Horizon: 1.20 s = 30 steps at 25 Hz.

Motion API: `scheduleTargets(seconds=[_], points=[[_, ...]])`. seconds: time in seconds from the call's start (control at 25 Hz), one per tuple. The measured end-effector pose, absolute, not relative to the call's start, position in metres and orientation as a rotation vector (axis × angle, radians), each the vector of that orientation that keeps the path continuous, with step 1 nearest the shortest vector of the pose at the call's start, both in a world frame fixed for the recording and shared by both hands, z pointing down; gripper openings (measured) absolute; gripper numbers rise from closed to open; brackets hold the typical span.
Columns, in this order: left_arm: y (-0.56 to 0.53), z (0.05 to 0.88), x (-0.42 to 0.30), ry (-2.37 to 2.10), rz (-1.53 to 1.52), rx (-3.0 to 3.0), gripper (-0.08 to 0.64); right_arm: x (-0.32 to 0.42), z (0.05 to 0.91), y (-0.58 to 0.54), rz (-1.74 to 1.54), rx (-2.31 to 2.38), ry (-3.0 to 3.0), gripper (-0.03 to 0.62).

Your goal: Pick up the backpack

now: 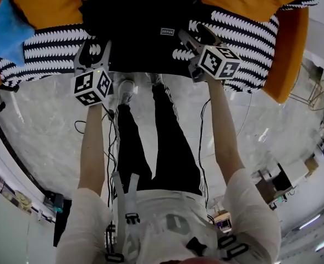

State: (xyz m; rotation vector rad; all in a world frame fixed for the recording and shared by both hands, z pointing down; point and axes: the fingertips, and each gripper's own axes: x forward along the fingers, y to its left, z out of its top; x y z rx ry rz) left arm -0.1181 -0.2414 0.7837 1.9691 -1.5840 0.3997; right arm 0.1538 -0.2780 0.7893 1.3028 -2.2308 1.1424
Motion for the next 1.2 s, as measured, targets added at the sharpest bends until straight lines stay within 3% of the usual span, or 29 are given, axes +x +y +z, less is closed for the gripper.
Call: scheduleTargets(seconds=[0.36,0.6,0.68,0.92,1.2], points=[[-0.247,0.849,-0.099,-1.515,0.395,1.835,0.287,0.150,0.853,-0.286,1.216,1.194,-2.156,0.316],[-0.249,0.864,-0.091,-1.500,0.449,1.804,0.270,0.137,0.866,-0.285,1.202,1.138,-2.153,0.262],[-0.250,0.864,-0.090,-1.492,0.459,1.792,0.250,0.136,0.865,-0.285,1.219,1.132,-2.165,0.259],[-0.248,0.877,-0.086,-1.514,0.527,1.787,0.132,0.131,0.872,-0.282,1.189,1.119,-2.194,0.152],[-0.247,0.862,-0.080,-1.537,0.623,1.872,0.080,0.125,0.856,-0.280,1.137,1.136,-2.213,0.083]])
